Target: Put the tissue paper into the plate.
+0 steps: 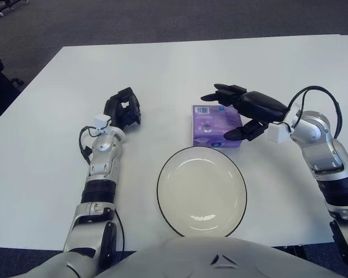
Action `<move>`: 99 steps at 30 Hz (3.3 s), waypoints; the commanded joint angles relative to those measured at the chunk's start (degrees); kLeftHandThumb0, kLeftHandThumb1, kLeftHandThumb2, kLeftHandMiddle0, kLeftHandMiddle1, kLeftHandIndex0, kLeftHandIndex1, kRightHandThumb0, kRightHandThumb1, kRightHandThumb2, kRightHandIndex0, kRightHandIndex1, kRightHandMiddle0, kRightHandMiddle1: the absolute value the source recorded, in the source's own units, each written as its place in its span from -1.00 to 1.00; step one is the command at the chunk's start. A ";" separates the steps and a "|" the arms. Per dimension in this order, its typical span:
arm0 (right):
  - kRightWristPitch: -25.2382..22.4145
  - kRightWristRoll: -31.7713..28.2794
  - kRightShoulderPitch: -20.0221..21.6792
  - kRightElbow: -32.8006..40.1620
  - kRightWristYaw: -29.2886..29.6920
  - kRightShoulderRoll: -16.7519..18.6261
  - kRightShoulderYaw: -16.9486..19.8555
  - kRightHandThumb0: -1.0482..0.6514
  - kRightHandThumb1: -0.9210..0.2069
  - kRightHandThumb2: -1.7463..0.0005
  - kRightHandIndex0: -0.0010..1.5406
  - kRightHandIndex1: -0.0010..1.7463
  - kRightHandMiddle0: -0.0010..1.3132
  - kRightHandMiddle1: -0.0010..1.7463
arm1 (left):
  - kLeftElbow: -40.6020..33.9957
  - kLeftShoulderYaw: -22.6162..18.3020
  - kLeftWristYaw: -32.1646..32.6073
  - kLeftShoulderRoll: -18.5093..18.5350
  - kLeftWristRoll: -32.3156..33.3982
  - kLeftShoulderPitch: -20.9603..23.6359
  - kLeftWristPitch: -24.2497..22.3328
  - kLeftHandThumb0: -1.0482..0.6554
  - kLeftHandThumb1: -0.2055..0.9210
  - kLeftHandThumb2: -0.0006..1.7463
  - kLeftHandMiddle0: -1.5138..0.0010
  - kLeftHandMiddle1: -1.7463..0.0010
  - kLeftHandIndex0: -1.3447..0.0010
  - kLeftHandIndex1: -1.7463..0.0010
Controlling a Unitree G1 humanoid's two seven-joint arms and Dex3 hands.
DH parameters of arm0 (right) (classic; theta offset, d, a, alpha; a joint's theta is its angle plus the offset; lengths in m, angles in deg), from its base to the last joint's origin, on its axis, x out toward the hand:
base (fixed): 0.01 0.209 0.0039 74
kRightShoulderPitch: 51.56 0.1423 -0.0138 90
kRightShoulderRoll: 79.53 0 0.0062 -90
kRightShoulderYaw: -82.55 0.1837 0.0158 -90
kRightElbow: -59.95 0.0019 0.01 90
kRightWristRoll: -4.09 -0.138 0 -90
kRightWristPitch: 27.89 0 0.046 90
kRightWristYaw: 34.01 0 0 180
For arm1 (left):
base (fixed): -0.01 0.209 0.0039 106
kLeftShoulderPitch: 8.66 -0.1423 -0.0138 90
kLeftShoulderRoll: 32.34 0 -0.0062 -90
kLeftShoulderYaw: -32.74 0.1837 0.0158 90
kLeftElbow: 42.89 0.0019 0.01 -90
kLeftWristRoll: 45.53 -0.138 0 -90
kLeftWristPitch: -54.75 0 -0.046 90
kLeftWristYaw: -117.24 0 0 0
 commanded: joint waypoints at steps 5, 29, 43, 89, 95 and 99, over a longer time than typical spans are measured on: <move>-4.82 -1.45 0.18 3.61 -2.32 0.79 -1.41 -1.00 -1.00 0.18 -1.00 -1.00 -1.00 -0.71 | 8.35 1.18 -0.33 -5.82 0.40 -12.53 0.97 -0.24 0.57 0.13 -0.74 -1.00 -0.43 -1.00; -7.91 1.11 -1.18 4.19 -1.67 1.84 -5.10 -1.00 -1.00 0.16 -1.00 -1.00 -1.00 -0.79 | 8.23 0.44 -0.23 -6.03 1.03 -12.80 2.89 -0.24 0.58 0.12 -0.73 -1.00 -0.41 -1.00; -4.07 10.93 -2.69 1.44 3.65 1.00 -7.74 -1.00 -1.00 0.16 -1.00 -1.00 -1.00 -0.84 | 9.41 -0.49 -1.14 -6.41 2.24 -12.54 5.35 -0.23 0.65 0.13 -0.76 -1.00 -0.48 -1.00; -9.61 53.56 -6.25 3.25 10.40 1.05 -12.99 -0.49 -0.62 0.28 -0.96 -0.44 -1.00 0.04 | 11.01 -1.07 -1.32 -7.52 2.23 -12.51 13.21 -0.24 0.64 0.15 -0.80 -1.00 -0.56 -1.00; -10.65 53.88 -6.57 3.34 11.52 1.97 -12.57 -0.18 -0.30 -0.10 -1.00 0.41 -1.00 0.29 | 10.56 -1.10 -1.46 -7.68 2.53 -12.66 13.15 -0.25 0.63 0.15 -0.79 -1.00 -0.55 -1.00; -11.26 51.45 -6.82 3.50 11.61 2.81 -11.85 0.07 -0.11 -0.34 -1.00 0.71 -0.93 0.40 | 10.34 -1.09 -1.56 -7.75 2.68 -12.75 13.04 -0.24 0.63 0.15 -0.79 -1.00 -0.55 -1.00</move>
